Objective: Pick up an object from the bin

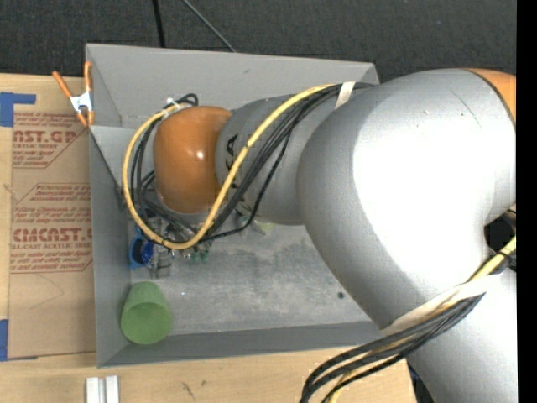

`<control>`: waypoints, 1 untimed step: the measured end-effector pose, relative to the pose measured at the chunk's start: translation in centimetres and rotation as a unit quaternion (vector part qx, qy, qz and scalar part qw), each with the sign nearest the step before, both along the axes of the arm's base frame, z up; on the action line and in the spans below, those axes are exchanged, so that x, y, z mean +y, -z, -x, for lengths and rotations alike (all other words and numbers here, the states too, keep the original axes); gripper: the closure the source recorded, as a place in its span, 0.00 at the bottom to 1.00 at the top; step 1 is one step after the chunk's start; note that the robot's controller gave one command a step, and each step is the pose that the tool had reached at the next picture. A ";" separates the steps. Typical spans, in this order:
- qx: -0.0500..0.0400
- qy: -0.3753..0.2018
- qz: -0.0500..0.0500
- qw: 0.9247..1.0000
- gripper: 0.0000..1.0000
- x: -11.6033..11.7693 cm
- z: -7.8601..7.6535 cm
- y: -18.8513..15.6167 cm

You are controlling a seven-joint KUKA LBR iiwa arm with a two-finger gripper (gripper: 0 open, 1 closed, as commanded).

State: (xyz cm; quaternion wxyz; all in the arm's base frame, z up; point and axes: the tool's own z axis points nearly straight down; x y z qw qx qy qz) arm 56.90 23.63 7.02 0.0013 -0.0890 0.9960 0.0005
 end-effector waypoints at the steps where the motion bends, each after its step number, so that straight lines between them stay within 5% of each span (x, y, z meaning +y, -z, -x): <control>1: -0.004 -0.015 -0.001 1.000 1.00 -1.2 0.3 -15.0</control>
Offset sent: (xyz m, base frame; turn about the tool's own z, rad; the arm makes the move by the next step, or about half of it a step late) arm -0.0047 -0.0127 0.1447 -0.0293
